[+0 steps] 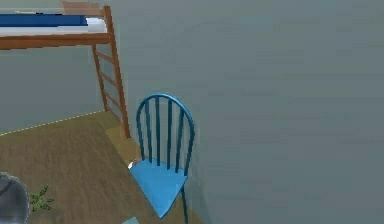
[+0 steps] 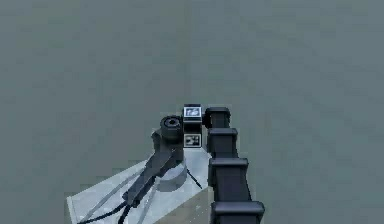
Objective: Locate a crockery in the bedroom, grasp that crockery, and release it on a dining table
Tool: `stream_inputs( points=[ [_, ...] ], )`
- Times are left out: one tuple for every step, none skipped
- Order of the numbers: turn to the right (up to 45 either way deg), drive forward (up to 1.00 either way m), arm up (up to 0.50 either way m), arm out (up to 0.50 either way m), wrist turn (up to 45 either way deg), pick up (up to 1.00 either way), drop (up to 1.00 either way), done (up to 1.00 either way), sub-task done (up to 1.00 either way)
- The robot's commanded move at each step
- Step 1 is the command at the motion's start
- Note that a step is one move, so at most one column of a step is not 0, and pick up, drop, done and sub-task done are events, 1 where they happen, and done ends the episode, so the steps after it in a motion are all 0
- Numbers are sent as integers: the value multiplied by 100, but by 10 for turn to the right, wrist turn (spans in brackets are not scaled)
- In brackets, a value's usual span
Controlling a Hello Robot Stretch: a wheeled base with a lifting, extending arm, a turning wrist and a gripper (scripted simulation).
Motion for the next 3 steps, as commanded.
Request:
stream_inputs(
  points=[
    [0, 0, 0, 0, 450, 0, 0, 0, 0],
    [0, 0, 0, 0, 450, 0, 0, 0, 0],
    [0, 0, 0, 0, 270, 0, 0, 0, 0]
  ],
)
